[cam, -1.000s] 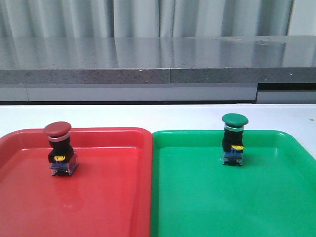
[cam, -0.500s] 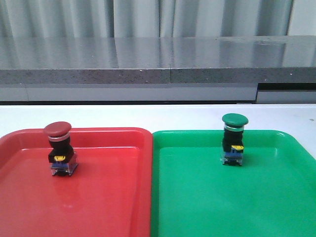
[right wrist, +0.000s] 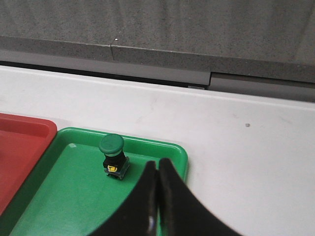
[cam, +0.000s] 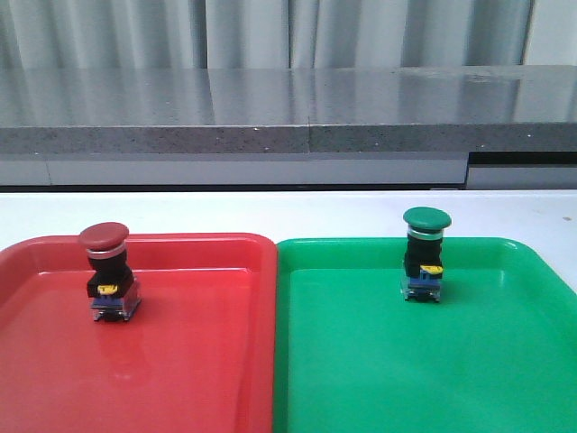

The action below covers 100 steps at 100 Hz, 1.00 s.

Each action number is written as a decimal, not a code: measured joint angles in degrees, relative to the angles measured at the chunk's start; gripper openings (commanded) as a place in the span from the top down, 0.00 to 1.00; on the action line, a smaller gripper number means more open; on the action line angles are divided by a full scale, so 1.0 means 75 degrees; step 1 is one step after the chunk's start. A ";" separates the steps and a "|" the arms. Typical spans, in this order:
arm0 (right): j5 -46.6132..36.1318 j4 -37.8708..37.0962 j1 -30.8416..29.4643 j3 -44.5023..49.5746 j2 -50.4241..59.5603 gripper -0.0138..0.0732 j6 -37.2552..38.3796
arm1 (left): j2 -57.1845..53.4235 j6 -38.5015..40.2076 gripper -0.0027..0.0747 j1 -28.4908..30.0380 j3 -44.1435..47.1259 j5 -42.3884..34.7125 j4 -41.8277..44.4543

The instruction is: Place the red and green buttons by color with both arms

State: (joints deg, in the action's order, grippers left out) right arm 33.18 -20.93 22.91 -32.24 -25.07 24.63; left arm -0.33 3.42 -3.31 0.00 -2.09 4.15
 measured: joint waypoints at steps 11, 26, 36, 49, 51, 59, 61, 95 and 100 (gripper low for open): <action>-0.0092 0.0087 -0.0123 0.0045 0.0252 0.97 -0.0486 | 0.0000 0.0000 0.99 0.0000 0.0000 0.0000 0.0000; -0.0428 0.0755 -0.0873 0.0355 0.0796 0.97 -0.1049 | 0.0000 0.0000 0.99 0.0000 0.0000 0.0000 0.0000; -0.0734 0.1392 -0.1545 0.0747 0.1237 0.97 -0.1417 | 0.0000 0.0000 0.99 0.0000 0.0000 0.0000 0.0000; -0.1180 0.2314 -0.2323 0.1439 0.1807 0.97 -0.2186 | 0.0000 0.0000 0.99 0.0000 0.0000 0.0000 0.0000; -0.1259 0.2462 -0.2418 0.1519 0.1906 0.97 -0.2327 | 0.0000 0.0000 0.99 0.0000 0.0000 0.0000 0.0000; -0.1621 0.2896 -0.2693 0.2001 0.2296 0.97 -0.2826 | 0.0000 0.0000 0.99 0.0000 0.0000 0.0000 0.0000; -0.1679 0.2973 -0.2747 0.2120 0.2405 0.97 -0.2913 | 0.0000 0.0000 0.99 0.0000 0.0000 0.0000 0.0000; -0.2447 0.3121 -0.3077 0.3550 0.3419 0.97 -0.3174 | 0.0000 0.0000 0.99 0.0000 0.0000 -0.0017 0.0000; -0.2484 0.3064 -0.3094 0.3673 0.3419 0.97 -0.3174 | 0.0000 0.0000 0.99 0.0000 0.0000 -0.0017 0.0000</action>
State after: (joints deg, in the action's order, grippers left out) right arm 14.55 2.05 -0.29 -4.69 0.57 0.82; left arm -0.33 3.42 -3.31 0.00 -2.21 4.15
